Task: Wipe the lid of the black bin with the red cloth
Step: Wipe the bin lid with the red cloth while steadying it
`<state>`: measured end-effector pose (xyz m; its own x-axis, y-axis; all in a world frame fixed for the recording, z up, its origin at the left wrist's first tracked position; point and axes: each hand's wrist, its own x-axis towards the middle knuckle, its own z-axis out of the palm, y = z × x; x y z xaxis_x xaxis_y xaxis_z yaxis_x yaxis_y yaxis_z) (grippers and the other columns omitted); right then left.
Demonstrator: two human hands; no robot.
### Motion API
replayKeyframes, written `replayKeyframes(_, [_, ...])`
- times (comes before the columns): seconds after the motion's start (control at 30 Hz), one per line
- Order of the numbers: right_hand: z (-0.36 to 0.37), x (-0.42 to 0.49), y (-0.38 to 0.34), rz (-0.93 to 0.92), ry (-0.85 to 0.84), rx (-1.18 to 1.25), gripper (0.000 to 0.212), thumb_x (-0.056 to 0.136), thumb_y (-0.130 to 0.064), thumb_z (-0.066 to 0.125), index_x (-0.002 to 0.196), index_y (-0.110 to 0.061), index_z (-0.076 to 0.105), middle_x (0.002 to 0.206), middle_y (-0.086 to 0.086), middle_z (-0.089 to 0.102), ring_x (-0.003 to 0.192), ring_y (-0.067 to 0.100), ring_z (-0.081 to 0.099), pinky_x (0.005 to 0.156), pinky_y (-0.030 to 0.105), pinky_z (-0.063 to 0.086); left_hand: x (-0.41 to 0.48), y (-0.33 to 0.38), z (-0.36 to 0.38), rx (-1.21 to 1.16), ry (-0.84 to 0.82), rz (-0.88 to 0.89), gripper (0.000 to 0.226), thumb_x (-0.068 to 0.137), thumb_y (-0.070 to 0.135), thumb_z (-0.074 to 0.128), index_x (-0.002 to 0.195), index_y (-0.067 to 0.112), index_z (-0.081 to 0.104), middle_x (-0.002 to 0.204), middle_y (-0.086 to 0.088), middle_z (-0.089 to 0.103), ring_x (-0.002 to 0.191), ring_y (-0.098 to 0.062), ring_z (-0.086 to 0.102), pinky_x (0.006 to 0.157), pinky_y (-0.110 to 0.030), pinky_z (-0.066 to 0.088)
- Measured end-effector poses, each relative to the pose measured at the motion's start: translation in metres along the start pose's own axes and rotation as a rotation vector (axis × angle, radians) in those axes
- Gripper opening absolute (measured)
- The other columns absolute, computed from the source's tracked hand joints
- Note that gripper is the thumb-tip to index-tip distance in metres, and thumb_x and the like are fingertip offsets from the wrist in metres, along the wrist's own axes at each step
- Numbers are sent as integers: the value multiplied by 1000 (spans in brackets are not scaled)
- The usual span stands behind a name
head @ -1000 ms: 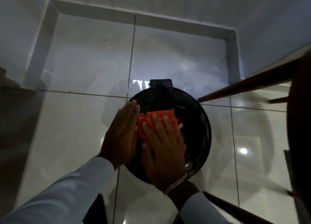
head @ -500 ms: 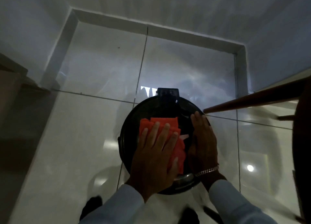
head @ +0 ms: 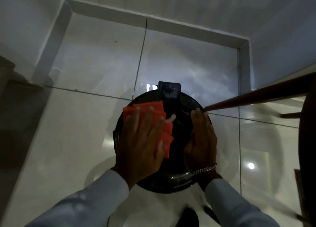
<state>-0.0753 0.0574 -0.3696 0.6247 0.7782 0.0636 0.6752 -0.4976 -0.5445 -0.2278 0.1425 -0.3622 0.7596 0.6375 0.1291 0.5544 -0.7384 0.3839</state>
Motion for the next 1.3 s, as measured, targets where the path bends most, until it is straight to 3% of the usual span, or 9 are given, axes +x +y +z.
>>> replayKeyframes(0.13, [-4,1,-1,9,-37,-11,56,90,-30,47,139,-3,43,148,20,43,141,39,34,111,62,32,-22,-20,-1,32,-92,463,57,88,42,47,138,15,47,147,-16,44,142,-41,26,112,-63,24])
replayKeyframes(0.2, [-5,1,-1,-4,-33,-6,54,90,-25,48,138,-2,44,147,21,44,140,40,35,108,66,36,-25,-27,0,53,-87,488,59,87,44,47,136,12,49,145,-17,45,141,-43,29,112,-63,25])
replayKeyframes(0.37, [-5,3,-3,-18,-12,36,58,90,-34,37,135,1,47,143,23,48,137,42,40,102,68,41,-31,14,11,-36,151,-98,55,84,31,50,131,4,53,143,-21,46,139,-48,29,110,-65,26])
replayKeyframes(0.47, [-3,4,-4,3,16,61,63,93,-43,33,133,2,49,141,25,50,135,43,42,102,68,42,-25,43,15,-3,109,-313,57,87,34,46,136,4,47,147,-21,41,140,-48,25,117,-60,14])
replayKeyframes(0.63, [3,3,6,-32,47,23,56,85,-24,37,131,3,50,139,27,52,133,46,43,97,71,44,-43,36,19,-12,-36,92,62,89,41,41,139,5,41,150,-21,36,142,-46,22,107,-66,29])
replayKeyframes(0.83, [-10,6,-3,40,-11,111,49,88,-12,35,134,-2,49,145,18,47,140,36,36,109,64,37,-28,15,-16,-401,-71,67,56,97,34,33,145,5,30,158,-14,23,148,-31,13,115,-61,17])
replayKeyframes(0.97, [-23,-6,-30,105,20,240,51,97,-38,32,132,-7,52,143,11,51,141,26,36,114,57,34,25,-23,-33,-478,-12,-128,48,98,12,38,145,8,30,158,-8,23,149,-24,8,120,-52,17])
replayKeyframes(1.13, [0,-68,-60,-180,-161,-71,73,85,-74,40,140,-26,41,151,2,43,143,20,32,118,48,21,79,-36,-15,-308,-264,182,49,98,8,43,145,10,32,157,-8,27,148,-26,9,121,-47,14])
replayKeyframes(1.3, [18,-80,-50,-209,-191,-221,70,84,-71,44,142,-34,38,155,0,39,147,26,26,115,53,25,90,-40,2,-12,-319,421,55,98,28,32,149,11,19,160,-8,17,149,-26,4,121,-45,8])
